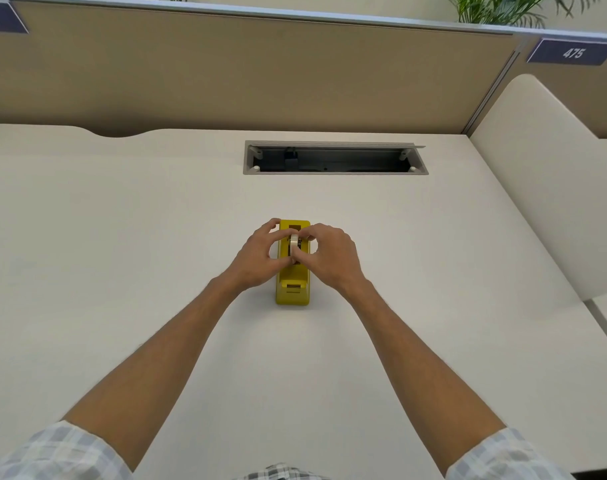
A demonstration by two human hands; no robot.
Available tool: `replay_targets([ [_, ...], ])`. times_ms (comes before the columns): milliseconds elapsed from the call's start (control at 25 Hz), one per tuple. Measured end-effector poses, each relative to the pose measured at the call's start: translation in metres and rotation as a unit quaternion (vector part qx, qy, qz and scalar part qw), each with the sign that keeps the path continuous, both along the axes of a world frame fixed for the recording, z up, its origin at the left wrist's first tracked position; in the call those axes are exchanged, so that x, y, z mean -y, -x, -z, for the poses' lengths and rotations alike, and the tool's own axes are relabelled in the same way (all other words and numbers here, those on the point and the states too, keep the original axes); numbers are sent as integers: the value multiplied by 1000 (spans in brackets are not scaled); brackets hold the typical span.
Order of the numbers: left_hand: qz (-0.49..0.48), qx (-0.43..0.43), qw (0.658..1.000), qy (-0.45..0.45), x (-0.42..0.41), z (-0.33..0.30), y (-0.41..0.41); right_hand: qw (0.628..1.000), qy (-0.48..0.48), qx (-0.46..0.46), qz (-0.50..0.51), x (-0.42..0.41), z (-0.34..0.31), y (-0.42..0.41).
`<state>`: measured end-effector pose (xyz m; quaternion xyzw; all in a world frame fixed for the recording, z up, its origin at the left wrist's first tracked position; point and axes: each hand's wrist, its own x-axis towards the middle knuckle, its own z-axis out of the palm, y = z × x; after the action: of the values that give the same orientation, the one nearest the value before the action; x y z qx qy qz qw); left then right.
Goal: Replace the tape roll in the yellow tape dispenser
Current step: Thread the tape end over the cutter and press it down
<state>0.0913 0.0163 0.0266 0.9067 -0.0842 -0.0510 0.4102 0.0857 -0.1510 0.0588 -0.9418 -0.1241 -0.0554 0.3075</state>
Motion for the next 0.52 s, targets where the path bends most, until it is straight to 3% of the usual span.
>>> replay_targets([
  [280,-18,12,999,45,1,-8,1,999,-33,-2,30,-1,3,3],
  [520,-2,-14,1000,13,3,-4,1,999,-35,-21,35,0,2,0],
])
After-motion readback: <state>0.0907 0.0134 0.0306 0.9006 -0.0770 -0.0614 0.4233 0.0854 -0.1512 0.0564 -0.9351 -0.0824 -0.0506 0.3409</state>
